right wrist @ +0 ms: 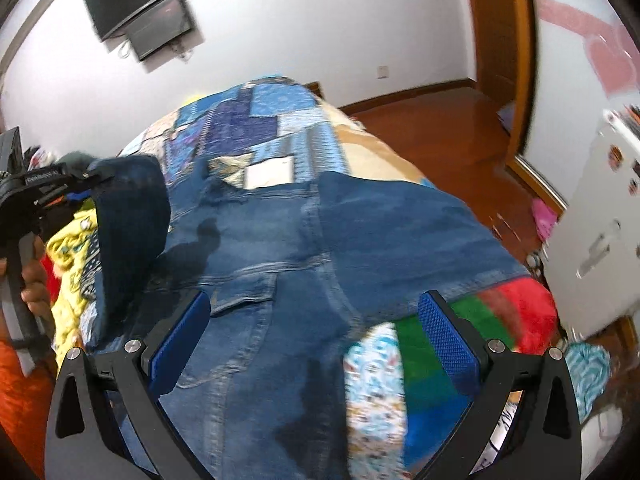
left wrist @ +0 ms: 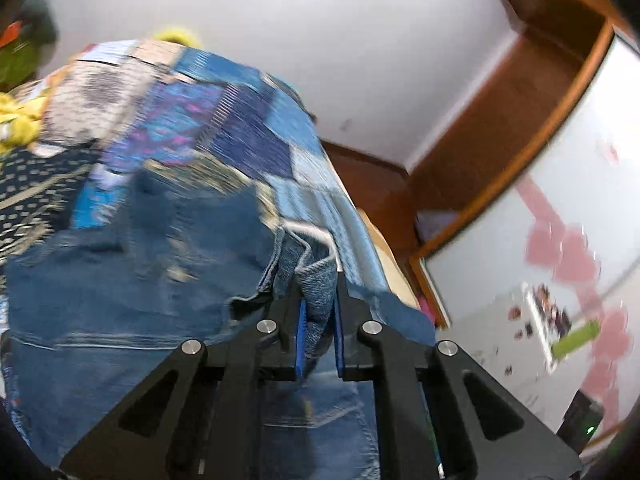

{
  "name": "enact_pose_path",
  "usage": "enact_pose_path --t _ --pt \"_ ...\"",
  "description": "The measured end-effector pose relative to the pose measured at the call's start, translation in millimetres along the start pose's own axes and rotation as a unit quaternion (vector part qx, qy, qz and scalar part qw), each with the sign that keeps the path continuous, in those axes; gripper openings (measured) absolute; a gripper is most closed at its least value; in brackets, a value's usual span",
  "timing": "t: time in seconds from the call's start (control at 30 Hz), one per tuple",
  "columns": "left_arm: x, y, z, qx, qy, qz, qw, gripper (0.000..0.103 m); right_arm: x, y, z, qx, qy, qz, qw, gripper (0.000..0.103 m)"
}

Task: Fold large clothes

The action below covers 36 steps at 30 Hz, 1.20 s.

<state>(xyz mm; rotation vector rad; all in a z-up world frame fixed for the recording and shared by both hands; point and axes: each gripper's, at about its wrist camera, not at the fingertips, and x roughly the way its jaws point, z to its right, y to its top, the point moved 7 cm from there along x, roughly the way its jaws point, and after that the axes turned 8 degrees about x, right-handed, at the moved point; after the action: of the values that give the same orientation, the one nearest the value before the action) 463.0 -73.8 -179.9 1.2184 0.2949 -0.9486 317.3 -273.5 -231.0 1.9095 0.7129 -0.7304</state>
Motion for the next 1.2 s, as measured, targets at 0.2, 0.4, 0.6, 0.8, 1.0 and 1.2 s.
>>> enact_pose_path --t 0.2,0.4,0.6,0.8,1.0,1.2 --pt "62.2 -53.9 43.6 0.033 -0.011 -0.084 0.9959 0.008 -2.8 0.3 39.2 0.034 -0.025 -0.01 0.999 0.103" --pt "88.8 -102.5 61.8 0.057 -0.023 -0.146 0.9873 0.008 0.8 -3.6 63.0 0.049 -0.039 -0.022 0.998 0.103" --pt "88.5 -129.3 71.1 0.087 -0.032 -0.187 0.978 0.01 11.3 -7.1 69.5 0.061 -0.038 -0.034 0.997 0.103" --pt "52.7 -121.8 67.4 0.124 -0.016 -0.162 0.9789 0.054 12.2 -3.1 70.7 0.051 -0.04 -0.032 0.997 0.103" --pt "0.5 -91.0 19.9 0.14 0.077 -0.096 0.9825 0.069 11.5 9.5 83.2 0.059 -0.044 -0.023 0.997 0.103" --pt "-41.7 -88.4 -48.5 0.135 0.196 -0.059 0.9694 0.088 17.3 20.2 107.5 0.092 -0.039 -0.025 0.995 0.103"
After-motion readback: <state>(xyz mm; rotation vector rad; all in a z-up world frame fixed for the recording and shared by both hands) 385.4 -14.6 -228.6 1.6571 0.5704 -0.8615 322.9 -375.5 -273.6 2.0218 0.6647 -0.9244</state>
